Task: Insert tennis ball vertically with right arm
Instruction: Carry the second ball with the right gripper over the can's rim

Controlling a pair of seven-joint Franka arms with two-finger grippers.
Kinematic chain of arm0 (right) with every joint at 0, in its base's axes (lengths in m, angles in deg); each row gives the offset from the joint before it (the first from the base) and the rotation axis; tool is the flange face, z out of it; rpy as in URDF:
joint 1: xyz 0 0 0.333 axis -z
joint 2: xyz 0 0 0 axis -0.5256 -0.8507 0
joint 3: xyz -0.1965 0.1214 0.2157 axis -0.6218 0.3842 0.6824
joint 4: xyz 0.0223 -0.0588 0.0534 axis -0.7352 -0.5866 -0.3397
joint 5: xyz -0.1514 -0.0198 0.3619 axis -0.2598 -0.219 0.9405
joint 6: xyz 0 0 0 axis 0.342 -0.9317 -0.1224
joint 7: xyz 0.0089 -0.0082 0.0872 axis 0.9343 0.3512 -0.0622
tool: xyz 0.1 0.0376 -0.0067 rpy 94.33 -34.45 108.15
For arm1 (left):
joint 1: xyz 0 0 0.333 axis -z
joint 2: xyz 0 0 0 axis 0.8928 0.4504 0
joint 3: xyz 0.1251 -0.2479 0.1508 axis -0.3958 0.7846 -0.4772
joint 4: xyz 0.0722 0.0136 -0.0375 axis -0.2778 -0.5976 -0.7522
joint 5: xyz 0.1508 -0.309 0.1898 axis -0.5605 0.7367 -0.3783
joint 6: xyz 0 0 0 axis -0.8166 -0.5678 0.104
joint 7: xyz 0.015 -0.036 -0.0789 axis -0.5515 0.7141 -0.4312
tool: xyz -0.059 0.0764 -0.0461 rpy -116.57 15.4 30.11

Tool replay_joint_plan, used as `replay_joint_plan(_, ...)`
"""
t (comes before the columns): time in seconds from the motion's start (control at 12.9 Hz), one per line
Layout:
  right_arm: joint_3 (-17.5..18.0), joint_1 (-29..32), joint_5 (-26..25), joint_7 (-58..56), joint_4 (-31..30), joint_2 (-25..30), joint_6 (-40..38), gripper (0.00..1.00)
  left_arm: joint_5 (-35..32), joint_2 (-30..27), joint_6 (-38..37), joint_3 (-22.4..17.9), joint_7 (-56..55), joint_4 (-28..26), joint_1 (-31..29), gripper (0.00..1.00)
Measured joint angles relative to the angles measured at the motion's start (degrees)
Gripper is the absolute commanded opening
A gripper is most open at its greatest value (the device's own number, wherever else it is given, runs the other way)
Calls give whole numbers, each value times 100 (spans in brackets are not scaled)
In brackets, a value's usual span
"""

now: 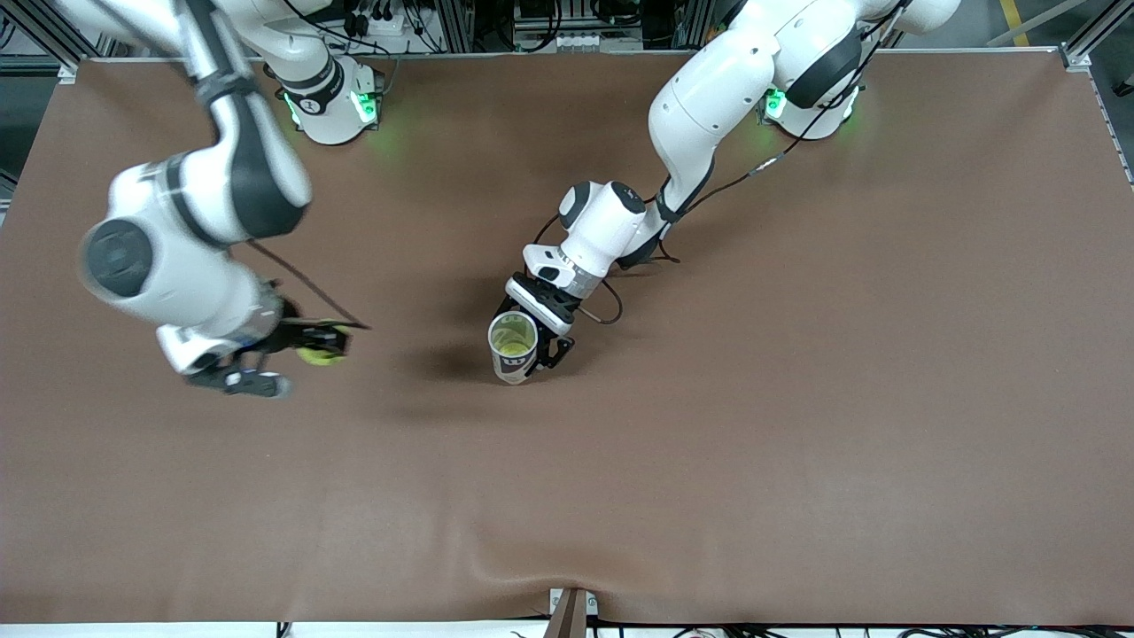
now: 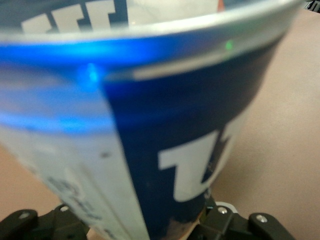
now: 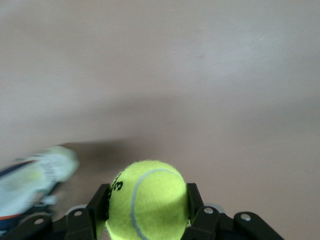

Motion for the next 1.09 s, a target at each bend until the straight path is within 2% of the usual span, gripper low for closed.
replay_joint_plan(0.23, -5, -730, -4, 1397, 383, -190, 15, 0, 0, 0, 0, 0, 0, 0, 1, 80)
replay_joint_plan(0.47, -17, -1184, -24, 2401, 863, -645, 310, 0, 0, 0, 0, -1, 0, -1, 3, 80)
replay_joint_plan(0.7, -30, -1503, -35, 2903, 1112, -1024, 684, 0, 0, 2, 0, -1, 0, 0, 7, 80)
replay_joint_plan(1.09, -41, -1768, -50, 3155, 1184, -1243, 821, 0, 37, 8, -3, -3, 0, -73, 13, 81)
